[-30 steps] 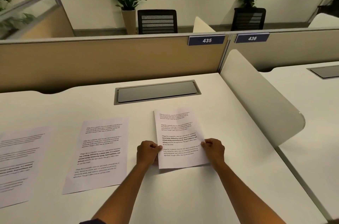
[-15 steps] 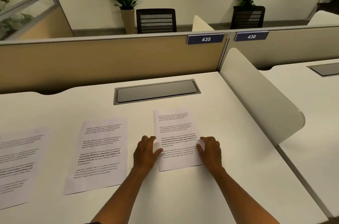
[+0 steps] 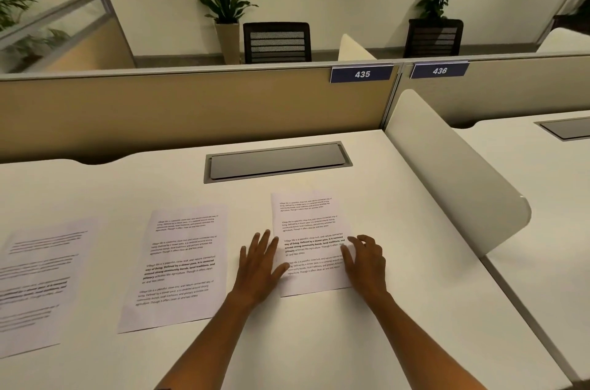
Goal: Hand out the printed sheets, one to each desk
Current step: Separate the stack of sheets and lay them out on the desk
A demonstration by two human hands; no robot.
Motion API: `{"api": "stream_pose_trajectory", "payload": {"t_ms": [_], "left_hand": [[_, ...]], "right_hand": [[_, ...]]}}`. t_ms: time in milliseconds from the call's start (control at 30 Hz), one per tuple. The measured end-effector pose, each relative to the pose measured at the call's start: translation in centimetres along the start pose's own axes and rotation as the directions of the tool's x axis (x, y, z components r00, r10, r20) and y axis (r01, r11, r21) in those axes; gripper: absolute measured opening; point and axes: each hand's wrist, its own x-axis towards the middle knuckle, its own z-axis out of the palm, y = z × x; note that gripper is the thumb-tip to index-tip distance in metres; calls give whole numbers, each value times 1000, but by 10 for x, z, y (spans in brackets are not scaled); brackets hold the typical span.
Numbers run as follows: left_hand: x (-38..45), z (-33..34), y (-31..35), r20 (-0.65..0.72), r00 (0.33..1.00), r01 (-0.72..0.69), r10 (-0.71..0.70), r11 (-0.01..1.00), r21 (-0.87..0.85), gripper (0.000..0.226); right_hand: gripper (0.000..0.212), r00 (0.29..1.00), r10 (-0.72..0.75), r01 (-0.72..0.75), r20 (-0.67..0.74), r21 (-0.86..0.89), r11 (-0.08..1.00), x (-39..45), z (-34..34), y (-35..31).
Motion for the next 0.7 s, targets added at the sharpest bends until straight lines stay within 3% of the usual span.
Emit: {"api": "stream_pose_trajectory", "payload": {"t_ms": [200,333,700], "left_hand": [[-14,-23,-29,-97,992,86,-80,994,66,77],[-31,-40,-54,-147,975,184,-167,977,112,118],[-95,-80,-125,-227,901,408,-369,899,156,114]], "right_hand": [[44,992,-110,114,-54,85,990,-2,7,-35],[61,969,-245,245,-14,41,969,-3,18,-66],[77,882,-416,450,221,-140,882,-18,62,-143]]}}
